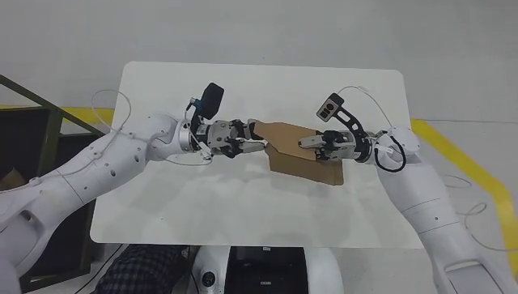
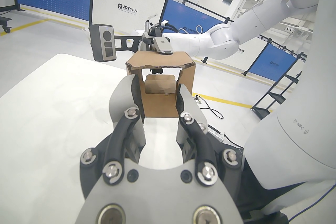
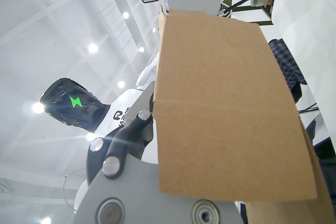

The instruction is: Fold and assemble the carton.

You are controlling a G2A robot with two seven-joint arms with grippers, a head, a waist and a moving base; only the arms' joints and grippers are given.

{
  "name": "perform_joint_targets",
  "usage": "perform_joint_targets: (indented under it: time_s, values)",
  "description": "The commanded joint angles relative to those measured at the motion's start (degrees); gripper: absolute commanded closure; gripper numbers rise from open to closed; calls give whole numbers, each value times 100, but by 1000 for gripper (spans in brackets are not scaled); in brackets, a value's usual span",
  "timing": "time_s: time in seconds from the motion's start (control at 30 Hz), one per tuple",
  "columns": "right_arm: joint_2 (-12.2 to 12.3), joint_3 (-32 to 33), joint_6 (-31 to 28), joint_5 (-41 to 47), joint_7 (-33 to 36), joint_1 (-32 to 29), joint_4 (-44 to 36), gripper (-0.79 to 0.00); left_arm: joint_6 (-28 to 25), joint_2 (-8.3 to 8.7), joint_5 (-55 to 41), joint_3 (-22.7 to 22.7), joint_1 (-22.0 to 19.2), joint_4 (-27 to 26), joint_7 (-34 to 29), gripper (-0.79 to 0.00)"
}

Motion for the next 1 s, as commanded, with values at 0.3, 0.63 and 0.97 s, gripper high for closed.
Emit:
perform_joint_targets:
  time_s: [0.3,0.63,0.97]
  values:
    - [-16,-12,15,-7,8,6,-3,0,0,107,458,-173,113,22,465,-342]
    - [-26,-15,39,-26,2,3,-46,0,0,68,646,-212,149,71,523,-382]
    - [-36,-18,51,-26,5,0,-52,0,0,-111,575,-106,20,128,428,-437]
